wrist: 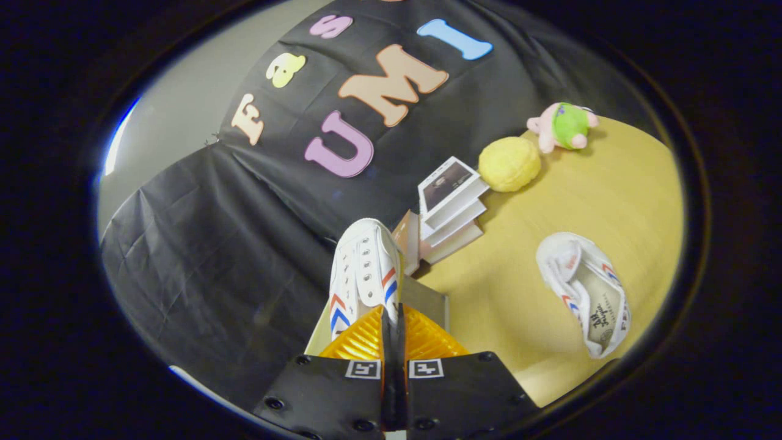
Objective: Open the storage box then place both shoes into the box .Put the left shoe in first, then the right shoe, with the right side of both shoes facing outward in a uniform manner.
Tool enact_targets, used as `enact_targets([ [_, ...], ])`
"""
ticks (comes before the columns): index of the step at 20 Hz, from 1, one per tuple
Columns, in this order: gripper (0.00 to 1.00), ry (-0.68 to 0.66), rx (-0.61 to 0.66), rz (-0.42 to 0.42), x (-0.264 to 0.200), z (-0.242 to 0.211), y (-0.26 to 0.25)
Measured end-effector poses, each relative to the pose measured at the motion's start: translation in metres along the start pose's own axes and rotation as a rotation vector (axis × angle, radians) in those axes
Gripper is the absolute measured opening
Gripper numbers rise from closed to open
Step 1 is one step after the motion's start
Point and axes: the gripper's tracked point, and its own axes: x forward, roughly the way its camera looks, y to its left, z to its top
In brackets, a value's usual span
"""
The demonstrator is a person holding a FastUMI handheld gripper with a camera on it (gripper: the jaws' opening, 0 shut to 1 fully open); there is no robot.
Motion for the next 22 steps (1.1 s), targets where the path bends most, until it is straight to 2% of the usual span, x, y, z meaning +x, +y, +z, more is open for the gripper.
enact_targets([
  [3,0.03,0.069,-0.008,-0.002,0.019,-0.021,0.033],
  [6,0.03,0.165,-0.069,-0.098,0.041,-0.051,0.039],
  [8,0.03,0.177,-0.092,-0.156,0.052,-0.055,0.045],
  [10,0.03,0.212,-0.134,-0.195,0.064,-0.067,0.048],
  [13,0.03,0.324,-0.091,-0.241,0.082,-0.105,0.052],
  [16,0.03,0.355,-0.128,-0.288,0.093,-0.129,0.053],
  [18,0.04,0.355,-0.135,-0.298,0.094,-0.134,0.054],
  [20,0.06,0.382,-0.143,-0.239,0.087,-0.136,0.066],
  [22,0.44,0.390,-0.128,-0.108,0.080,-0.139,0.095],
])
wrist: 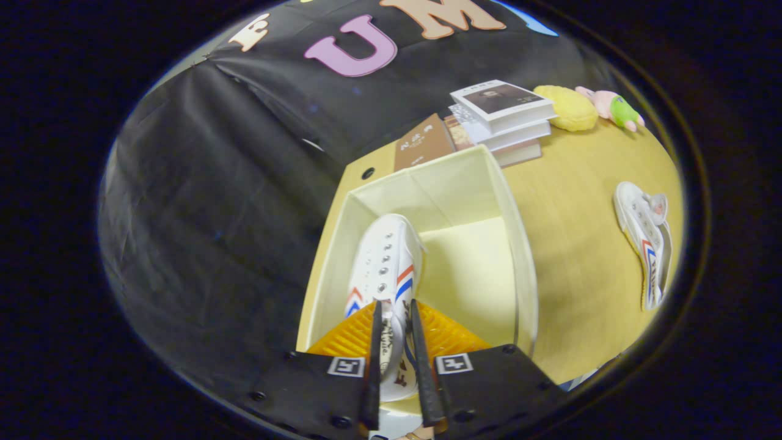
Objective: Open the storage box then place both shoes into the box .Put the left shoe in first, then the right shoe, with the right side of both shoes facing outward in a uniform manner.
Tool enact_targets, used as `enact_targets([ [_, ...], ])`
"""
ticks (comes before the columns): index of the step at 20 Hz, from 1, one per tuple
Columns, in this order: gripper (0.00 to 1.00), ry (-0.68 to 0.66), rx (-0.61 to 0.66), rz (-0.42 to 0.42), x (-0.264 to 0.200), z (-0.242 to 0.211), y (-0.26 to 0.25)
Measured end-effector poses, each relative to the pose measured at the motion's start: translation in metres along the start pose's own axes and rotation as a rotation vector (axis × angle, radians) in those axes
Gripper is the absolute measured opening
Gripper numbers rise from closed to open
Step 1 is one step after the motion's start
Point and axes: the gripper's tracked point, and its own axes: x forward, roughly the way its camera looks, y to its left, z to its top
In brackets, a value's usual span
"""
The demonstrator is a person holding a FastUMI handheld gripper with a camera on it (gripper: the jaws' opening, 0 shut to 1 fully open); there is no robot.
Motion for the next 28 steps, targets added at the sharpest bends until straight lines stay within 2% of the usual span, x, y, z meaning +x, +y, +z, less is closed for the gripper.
enact_targets([
  [1,0.64,0.005,-0.005,0.074,-0.010,-0.003,0.016],
  [2,0.83,-0.014,-0.034,0.111,-0.022,0.002,0.021],
  [3,1.00,-0.040,-0.084,0.105,-0.035,0.003,0.017],
  [6,1.00,-0.141,-0.203,0.091,-0.071,0.017,-0.006],
  [10,1.00,-0.257,-0.286,-0.034,-0.117,0.037,-0.083],
  [16,1.00,-0.313,-0.371,-0.379,-0.157,0.044,-0.241],
  [21,0.99,-0.304,-0.345,-0.567,-0.167,0.049,-0.332],
  [26,0.99,-0.262,-0.282,-0.653,-0.146,0.053,-0.389],
  [28,0.81,-0.254,-0.270,-0.661,-0.136,0.052,-0.401],
])
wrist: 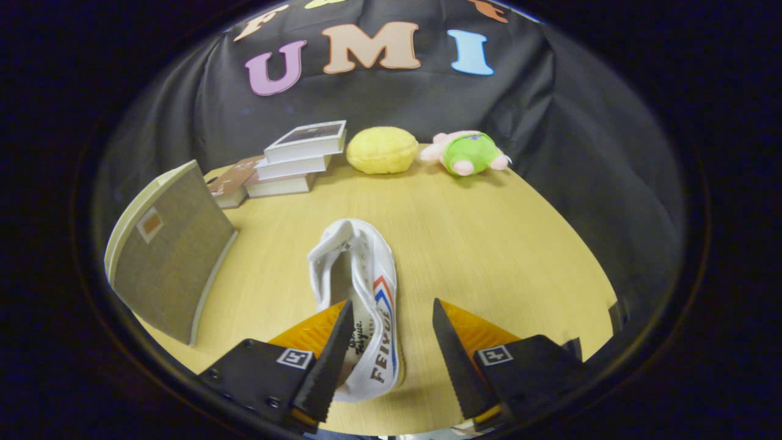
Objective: Open the storage box then place both shoes into the box .Put the left shoe in first, then the right shoe, with the right side of both shoes facing outward in a uniform manner.
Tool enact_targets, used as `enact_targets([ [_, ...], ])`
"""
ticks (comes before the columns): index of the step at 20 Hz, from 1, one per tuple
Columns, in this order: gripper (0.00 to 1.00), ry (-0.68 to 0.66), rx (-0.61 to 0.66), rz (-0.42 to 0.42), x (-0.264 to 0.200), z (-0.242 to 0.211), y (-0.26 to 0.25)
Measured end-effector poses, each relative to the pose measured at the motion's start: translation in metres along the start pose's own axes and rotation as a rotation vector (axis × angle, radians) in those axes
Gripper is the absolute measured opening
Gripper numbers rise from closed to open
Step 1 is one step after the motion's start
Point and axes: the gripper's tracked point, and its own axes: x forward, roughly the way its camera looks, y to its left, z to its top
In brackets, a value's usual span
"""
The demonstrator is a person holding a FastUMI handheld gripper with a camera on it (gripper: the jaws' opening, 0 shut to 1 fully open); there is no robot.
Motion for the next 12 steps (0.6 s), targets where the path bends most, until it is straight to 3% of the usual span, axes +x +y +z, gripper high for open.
enact_targets([
  [5,0.44,0.004,0.052,0.023,0.021,0.001,0.007],
  [10,0.06,0.017,0.079,-0.024,0.024,0.001,0.003],
  [12,0.05,0.009,0.122,-0.001,0.024,0.001,0.003],
])
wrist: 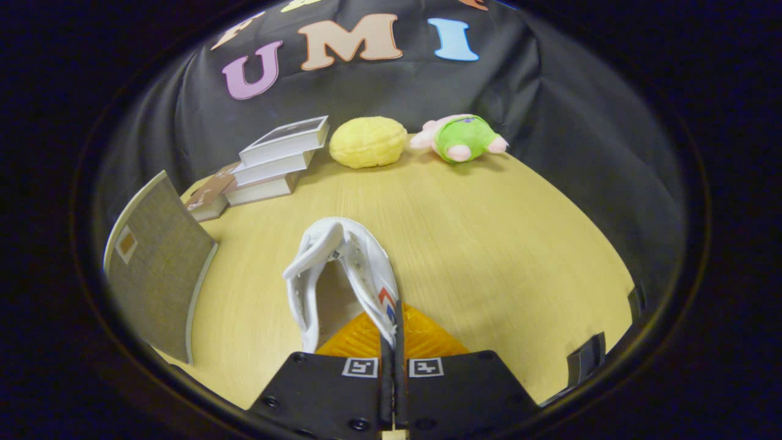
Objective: Open the storage box then place both shoes into the box .Put the left shoe in first, then the right shoe, with the right side of both shoes facing outward in a uniform manner.
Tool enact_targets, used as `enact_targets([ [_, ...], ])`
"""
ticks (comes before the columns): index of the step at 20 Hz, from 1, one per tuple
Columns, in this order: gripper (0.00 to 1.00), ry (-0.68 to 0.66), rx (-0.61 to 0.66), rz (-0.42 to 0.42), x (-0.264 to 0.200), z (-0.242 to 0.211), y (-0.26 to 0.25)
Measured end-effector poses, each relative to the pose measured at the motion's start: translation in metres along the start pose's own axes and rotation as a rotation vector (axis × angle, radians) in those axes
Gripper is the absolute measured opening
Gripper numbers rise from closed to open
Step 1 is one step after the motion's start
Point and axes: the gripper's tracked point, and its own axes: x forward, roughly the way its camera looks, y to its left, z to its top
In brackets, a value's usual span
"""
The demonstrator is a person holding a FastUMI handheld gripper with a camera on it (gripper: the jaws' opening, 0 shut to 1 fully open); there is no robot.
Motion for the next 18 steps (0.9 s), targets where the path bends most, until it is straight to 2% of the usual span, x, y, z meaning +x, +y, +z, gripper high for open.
enact_targets([
  [2,0.04,0.005,0.128,0.041,0.001,0.001,0.001],
  [5,0.04,0.089,0.342,0.206,-0.004,-0.009,0.027],
  [7,0.03,0.109,0.430,0.289,-0.013,-0.004,0.042],
  [11,0.03,0.077,0.473,0.396,-0.053,0.028,0.073],
  [14,0.03,0.070,0.519,0.535,-0.098,0.058,0.112],
  [18,0.03,0.047,0.466,0.655,-0.139,0.086,0.174],
])
